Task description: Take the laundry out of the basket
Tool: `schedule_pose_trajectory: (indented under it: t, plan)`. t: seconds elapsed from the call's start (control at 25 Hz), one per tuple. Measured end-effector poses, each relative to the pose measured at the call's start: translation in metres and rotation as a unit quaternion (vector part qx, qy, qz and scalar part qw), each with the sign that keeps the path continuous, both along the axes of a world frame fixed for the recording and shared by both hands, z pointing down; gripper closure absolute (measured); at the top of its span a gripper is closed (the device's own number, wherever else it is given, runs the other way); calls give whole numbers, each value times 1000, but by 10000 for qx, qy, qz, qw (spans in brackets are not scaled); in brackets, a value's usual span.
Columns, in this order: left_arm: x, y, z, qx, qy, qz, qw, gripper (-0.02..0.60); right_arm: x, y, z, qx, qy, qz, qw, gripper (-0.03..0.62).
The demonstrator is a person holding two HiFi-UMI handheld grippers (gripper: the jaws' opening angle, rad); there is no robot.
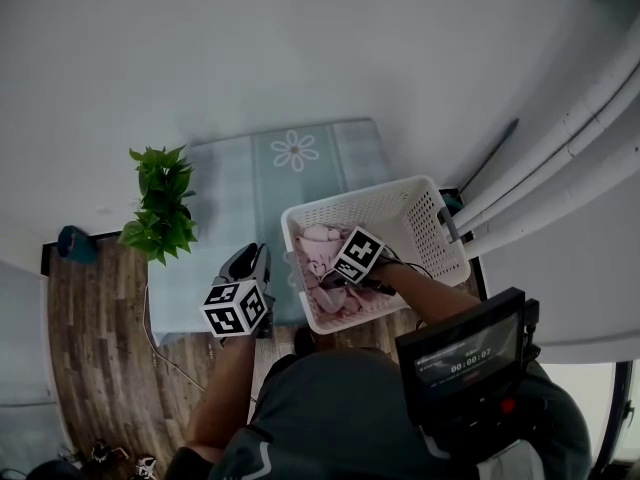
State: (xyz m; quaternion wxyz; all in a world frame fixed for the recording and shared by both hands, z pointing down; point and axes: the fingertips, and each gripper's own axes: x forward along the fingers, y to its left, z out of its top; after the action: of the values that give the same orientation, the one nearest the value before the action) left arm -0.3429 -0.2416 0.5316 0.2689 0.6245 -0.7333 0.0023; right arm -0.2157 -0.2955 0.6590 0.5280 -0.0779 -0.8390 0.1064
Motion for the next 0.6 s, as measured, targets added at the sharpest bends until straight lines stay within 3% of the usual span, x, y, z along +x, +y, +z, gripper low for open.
schedule_pose_trajectory:
  t: [0.4, 0.6]
  plan:
    - [0, 3, 6, -20, 186, 79, 9998, 495, 0, 5, 16, -104, 180, -90, 9997, 119]
    - [-5, 5, 3, 49, 240, 125, 9996, 495, -1, 7, 9, -126, -101, -169, 9997, 250]
